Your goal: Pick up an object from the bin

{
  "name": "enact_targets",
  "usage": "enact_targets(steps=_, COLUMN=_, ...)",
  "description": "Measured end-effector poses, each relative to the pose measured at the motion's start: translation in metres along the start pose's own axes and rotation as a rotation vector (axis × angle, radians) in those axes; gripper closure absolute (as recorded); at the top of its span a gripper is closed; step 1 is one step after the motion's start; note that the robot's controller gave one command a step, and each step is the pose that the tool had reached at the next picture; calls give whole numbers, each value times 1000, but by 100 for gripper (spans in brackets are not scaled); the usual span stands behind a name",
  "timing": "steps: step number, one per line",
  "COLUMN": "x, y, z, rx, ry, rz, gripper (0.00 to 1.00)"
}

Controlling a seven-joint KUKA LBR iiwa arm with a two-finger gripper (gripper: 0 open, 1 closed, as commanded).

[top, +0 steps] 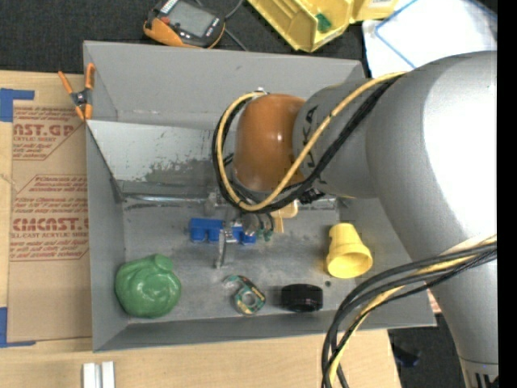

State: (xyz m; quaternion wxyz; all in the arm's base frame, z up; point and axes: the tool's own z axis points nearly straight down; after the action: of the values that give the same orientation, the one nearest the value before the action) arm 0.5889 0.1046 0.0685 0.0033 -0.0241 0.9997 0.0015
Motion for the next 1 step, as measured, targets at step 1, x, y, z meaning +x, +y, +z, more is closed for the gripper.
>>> enact_targets(steps=1, x=3, y=-10, z=-2, rx=-4, ry=-15, rz=252, gripper=0)
